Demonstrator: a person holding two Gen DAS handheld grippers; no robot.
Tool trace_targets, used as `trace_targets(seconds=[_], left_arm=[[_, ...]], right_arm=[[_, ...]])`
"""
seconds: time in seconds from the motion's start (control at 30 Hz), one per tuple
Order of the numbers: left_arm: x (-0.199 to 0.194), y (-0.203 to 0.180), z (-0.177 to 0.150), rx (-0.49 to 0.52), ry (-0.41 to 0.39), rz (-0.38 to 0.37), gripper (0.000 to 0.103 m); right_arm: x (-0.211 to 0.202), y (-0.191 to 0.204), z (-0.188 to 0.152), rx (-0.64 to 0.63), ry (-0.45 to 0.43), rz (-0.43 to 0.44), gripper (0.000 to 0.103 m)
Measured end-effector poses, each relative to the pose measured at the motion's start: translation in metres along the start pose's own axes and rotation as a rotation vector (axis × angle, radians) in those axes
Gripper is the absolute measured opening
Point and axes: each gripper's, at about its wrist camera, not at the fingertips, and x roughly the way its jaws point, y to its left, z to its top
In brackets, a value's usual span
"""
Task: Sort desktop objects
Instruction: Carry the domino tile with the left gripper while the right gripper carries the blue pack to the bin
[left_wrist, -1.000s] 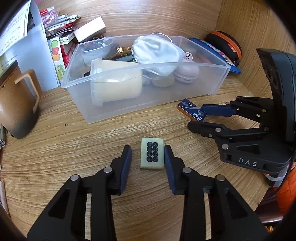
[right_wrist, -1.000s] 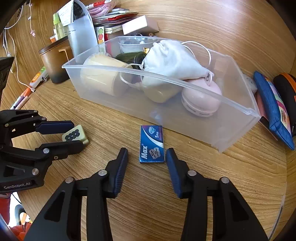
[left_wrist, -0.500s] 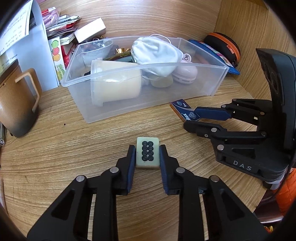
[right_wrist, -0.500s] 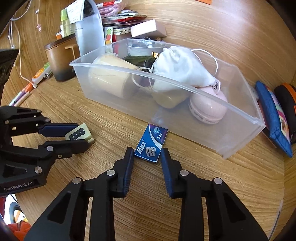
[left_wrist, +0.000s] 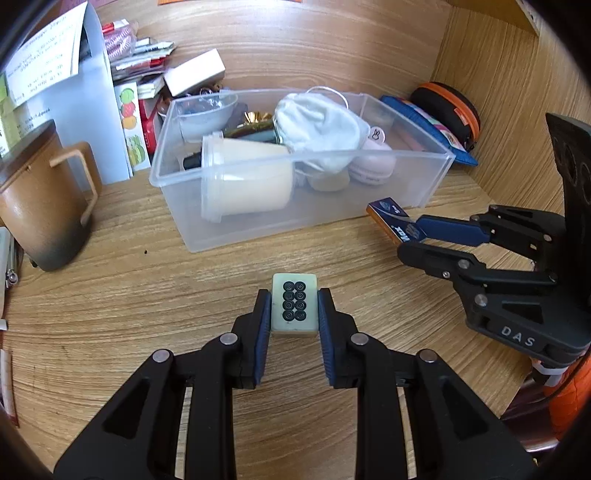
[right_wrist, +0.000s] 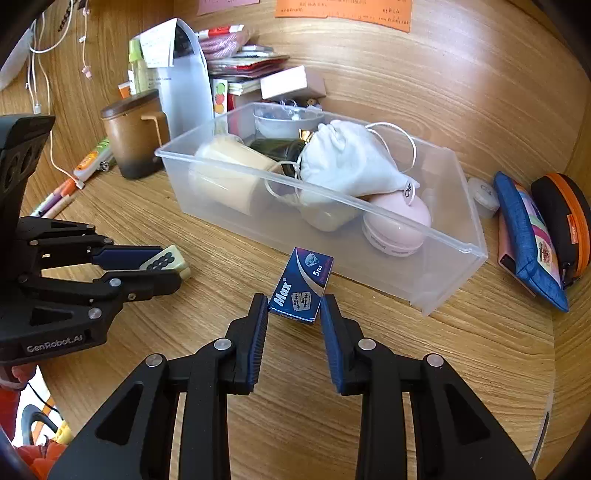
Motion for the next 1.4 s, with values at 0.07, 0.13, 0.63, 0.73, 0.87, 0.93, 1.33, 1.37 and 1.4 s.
trace_targets(seconds=[0.07, 0.13, 0.63, 0.73, 0.87, 0.93, 1.33, 1.37, 1.4], left_arm=[[-0.003, 0.001, 0.002, 0.000, -0.006, 0.002, 0.024], [-0.008, 0.002, 0.004, 0.000, -0.018, 0.003, 0.024], [-0.036, 0.000, 0.028, 0.025, -0.092, 0.039, 0.024], [-0.038, 0.001, 0.034, 0.035, -0.101, 0.043, 0.024], [-0.042, 0.004, 0.044, 0.038, -0.116, 0.041, 0.024], [-0.043, 0.006, 0.049, 0.040, -0.124, 0.047, 0.024], [-0.037, 0.026, 0.082, 0.015, -0.142, 0.044, 0.024], [-0.035, 0.027, 0.085, 0.017, -0.142, 0.045, 0.024], [-0.034, 0.028, 0.086, 0.018, -0.141, 0.044, 0.024]], right_arm=[[-0.005, 0.002, -0.001, -0.002, -0.008, 0.003, 0.027], [-0.012, 0.004, -0.001, -0.007, -0.021, 0.002, 0.027], [-0.055, 0.010, 0.009, -0.041, -0.114, -0.025, 0.027], [-0.058, 0.007, 0.010, -0.038, -0.121, -0.031, 0.027], [-0.060, 0.000, 0.014, -0.025, -0.129, -0.043, 0.027], [-0.060, -0.004, 0.016, -0.020, -0.132, -0.046, 0.027], [-0.052, -0.033, 0.040, 0.010, -0.145, -0.089, 0.027], [-0.050, -0.035, 0.043, 0.006, -0.144, -0.090, 0.027], [-0.048, -0.037, 0.045, 0.006, -0.145, -0.094, 0.027]])
